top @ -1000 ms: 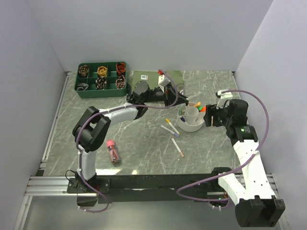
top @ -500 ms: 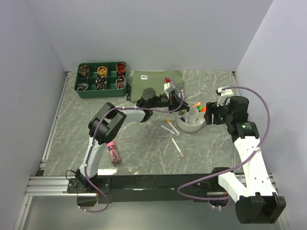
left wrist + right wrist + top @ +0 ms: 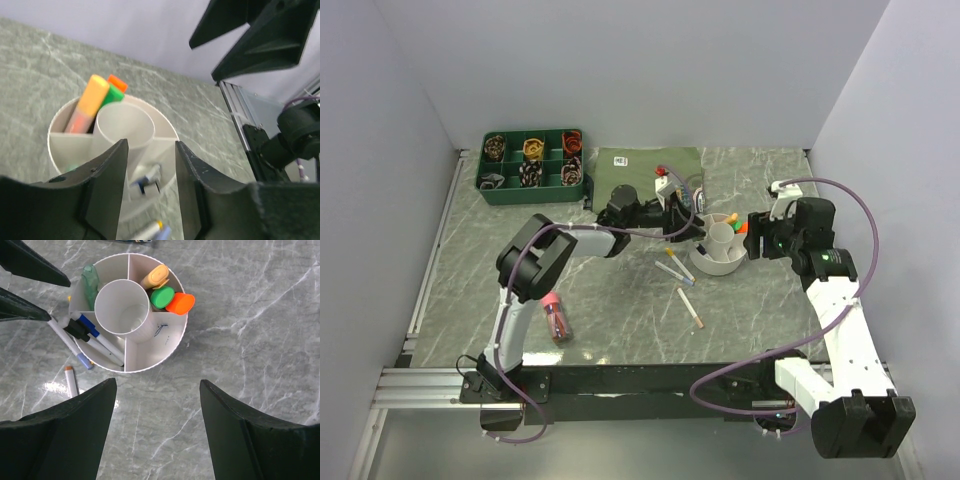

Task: Sort the stationery into containers
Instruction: Place the pen in the storage box, then pick up the pen from the center of the board.

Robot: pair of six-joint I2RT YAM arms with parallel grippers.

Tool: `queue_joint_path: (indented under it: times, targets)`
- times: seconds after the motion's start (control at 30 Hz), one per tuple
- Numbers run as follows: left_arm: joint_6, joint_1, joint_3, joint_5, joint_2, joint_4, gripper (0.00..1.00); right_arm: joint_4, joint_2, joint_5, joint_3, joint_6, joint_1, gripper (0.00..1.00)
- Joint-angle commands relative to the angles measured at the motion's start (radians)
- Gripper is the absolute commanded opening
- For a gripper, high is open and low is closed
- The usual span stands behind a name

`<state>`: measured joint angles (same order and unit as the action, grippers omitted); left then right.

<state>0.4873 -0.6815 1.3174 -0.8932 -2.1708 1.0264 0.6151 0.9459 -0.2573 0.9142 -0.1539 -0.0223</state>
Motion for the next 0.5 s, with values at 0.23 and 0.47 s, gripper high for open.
queue_joint_path:
  times: [0.23,0.47]
  targets:
    - [-1.091,0.051,-0.014,-0.199,0.417,-1.278,0.63,-0.035,-0.013,-0.04,0.026,-0.032,-0.005,0.75]
    - [-2.099,0.034,0.425,-0.02,0.172,-2.238,0.65,-0.048,-0.019,-0.111,0.058,-0.004,-0.005,0.76]
